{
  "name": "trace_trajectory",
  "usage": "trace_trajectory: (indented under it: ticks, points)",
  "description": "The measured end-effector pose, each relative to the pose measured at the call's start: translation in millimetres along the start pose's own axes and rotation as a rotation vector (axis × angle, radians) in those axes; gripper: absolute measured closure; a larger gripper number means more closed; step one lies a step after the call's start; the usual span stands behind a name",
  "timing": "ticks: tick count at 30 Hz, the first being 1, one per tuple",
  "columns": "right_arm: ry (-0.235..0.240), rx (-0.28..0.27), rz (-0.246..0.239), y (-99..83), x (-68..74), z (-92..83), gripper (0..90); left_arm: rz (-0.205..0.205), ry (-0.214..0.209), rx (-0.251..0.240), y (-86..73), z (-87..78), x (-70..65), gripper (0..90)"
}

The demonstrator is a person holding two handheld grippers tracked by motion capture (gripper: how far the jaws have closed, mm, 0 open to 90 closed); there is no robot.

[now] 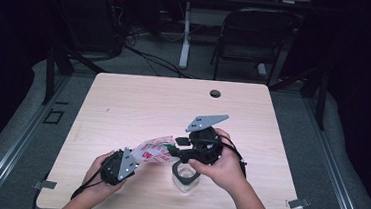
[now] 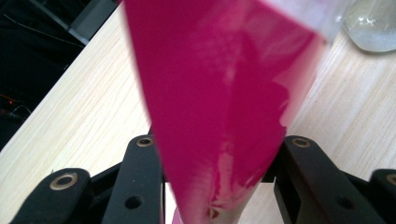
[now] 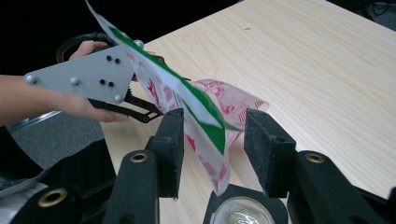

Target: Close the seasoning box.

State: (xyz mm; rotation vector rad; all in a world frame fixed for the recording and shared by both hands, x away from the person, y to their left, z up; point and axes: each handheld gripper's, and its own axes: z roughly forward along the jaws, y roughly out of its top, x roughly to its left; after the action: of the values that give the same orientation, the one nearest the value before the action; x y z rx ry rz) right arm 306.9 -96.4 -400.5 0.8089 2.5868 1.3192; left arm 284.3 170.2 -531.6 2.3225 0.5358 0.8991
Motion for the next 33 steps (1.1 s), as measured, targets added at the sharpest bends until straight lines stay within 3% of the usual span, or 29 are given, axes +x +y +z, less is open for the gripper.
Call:
trace_trajectory:
  ticks: [9,16,18,24,28,33]
  points:
    - [0.004,0.04,-0.007,4.7,1.8,9.7,51.6,0.043,0.033,0.0,5.3,0.0,-4.3,64.6]
    - [0.008,0.09,-0.01,2.5,2.0,18.9,66.9,0.059,0.056,0.003,6.5,2.8,-6.2,64.9]
    - [0.0,0.097,-0.006,0.5,0.6,19.7,76.7,0.054,0.059,0.006,6.6,2.8,-5.5,65.0]
    - [-0.005,0.108,-0.008,-2.1,-0.2,19.7,86.8,0.05,0.085,0.003,8.1,3.3,-5.0,65.4]
    - [-0.003,0.104,0.005,-3.7,-0.7,19.1,88.9,0.038,0.104,-0.003,10.2,2.7,-2.8,65.6]
    - [0.003,0.096,0.022,-7.9,-1.3,18.8,89.5,0.058,0.14,-0.001,12.0,1.4,-2.5,65.7]
